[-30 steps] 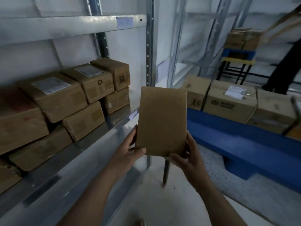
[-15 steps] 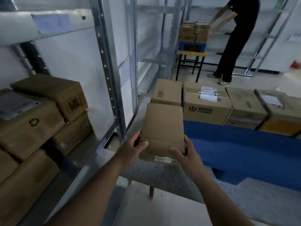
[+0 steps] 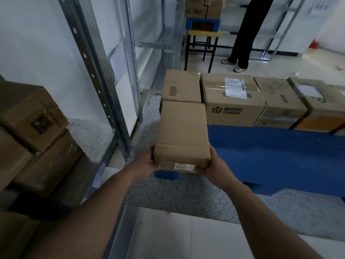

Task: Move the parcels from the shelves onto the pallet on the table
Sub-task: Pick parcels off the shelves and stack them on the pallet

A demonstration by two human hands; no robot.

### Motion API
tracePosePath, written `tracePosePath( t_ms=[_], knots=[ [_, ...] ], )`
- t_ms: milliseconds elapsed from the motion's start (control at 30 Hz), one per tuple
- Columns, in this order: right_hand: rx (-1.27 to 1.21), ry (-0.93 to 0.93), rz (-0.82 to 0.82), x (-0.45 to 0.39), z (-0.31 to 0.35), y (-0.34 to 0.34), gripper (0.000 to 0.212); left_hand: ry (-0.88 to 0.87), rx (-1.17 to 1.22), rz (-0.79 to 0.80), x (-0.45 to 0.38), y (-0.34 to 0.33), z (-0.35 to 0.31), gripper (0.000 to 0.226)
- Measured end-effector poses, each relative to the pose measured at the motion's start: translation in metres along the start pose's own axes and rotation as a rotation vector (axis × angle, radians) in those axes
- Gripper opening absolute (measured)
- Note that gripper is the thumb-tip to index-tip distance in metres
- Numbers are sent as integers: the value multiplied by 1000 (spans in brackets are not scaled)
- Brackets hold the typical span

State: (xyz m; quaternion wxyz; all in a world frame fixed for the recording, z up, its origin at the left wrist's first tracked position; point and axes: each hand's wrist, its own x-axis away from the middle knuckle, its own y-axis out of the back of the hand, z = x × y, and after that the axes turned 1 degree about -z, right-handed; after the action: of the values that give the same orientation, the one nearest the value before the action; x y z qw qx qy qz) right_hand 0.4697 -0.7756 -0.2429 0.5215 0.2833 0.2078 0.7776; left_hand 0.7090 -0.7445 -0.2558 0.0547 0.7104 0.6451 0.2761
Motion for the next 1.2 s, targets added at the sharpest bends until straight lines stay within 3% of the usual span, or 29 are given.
tracePosePath(
  t_ms=[133,267,467,667,767,900,1033,1200],
  knots=[
    [66,-50,-4,-10,1,-8,88,6,-25,12,-6,10,8,53],
    [93,-29,-41,-15,4,-15,63,18,-75,20,-15,16,16,49],
    [112,2,-67,-13,0,-18,47,21,-106,8,-17,12,13,40],
    [113,-5,-60,-14,2,-17,47,14,-112,-29,-12,9,7,43],
    [111,-11,-45,-14,1,-15,51,22,-103,-111,-2,0,0,45],
    [189,-50,-57,-5,-5,-10,72,16,-79,-279,35,-19,-4,67],
    [238,43,-177,35,-6,-9,51,66,-49,-472,79,-46,7,70],
    [321,175,-127,83,-6,-16,41,88,-33,-610,132,-99,-6,59]
  ],
)
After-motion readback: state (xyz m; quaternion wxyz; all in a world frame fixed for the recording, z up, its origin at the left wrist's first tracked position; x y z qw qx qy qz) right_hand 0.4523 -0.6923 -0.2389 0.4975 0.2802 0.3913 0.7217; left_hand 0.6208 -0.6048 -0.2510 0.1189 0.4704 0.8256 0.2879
